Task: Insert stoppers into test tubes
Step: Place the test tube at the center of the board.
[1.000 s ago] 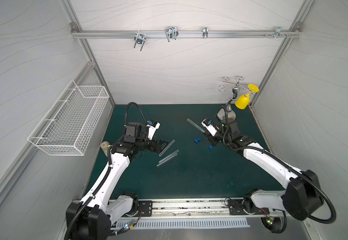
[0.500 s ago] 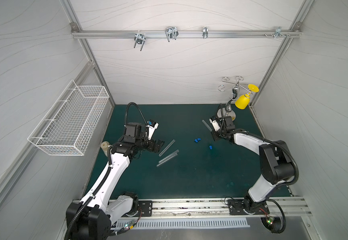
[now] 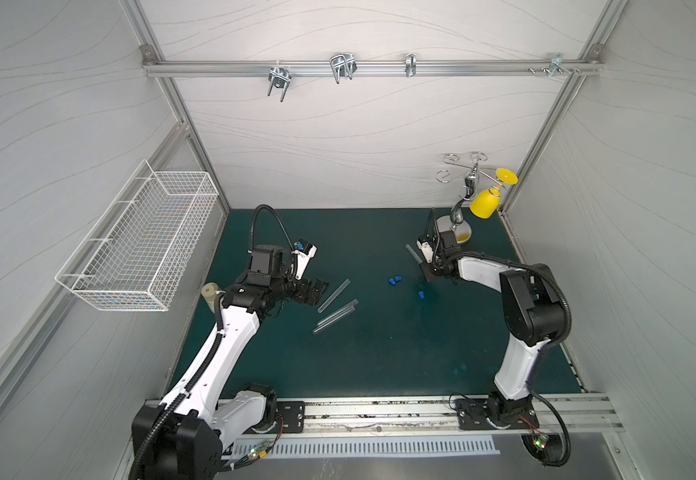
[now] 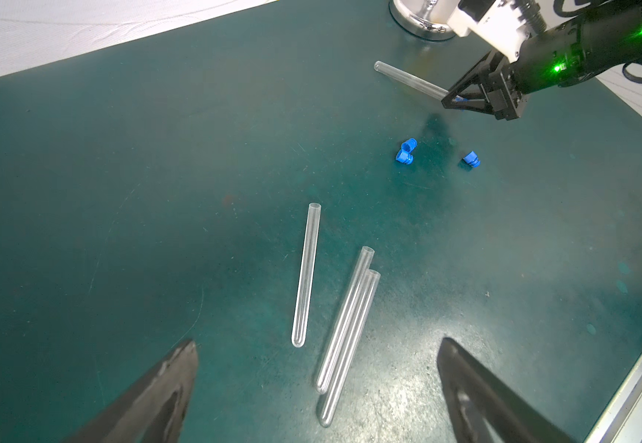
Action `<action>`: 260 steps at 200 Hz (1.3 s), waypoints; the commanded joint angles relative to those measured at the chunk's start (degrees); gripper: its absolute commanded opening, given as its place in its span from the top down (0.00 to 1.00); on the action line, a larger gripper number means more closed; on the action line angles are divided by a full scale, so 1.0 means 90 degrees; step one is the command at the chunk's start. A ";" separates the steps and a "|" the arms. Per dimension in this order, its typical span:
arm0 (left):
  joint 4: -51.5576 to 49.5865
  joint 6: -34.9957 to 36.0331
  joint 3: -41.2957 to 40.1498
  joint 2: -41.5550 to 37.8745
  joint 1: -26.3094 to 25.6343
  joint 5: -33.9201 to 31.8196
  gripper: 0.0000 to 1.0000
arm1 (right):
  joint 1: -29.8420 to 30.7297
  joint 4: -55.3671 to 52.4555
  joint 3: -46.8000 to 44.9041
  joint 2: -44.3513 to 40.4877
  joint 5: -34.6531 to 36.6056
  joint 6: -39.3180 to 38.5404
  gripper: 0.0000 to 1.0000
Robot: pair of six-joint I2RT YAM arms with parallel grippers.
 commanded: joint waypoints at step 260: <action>-0.0710 0.0716 0.1135 0.1467 -0.0641 -0.0345 0.06 | -0.0025 -0.1354 -0.1479 -0.4976 -0.0367 0.1086 0.27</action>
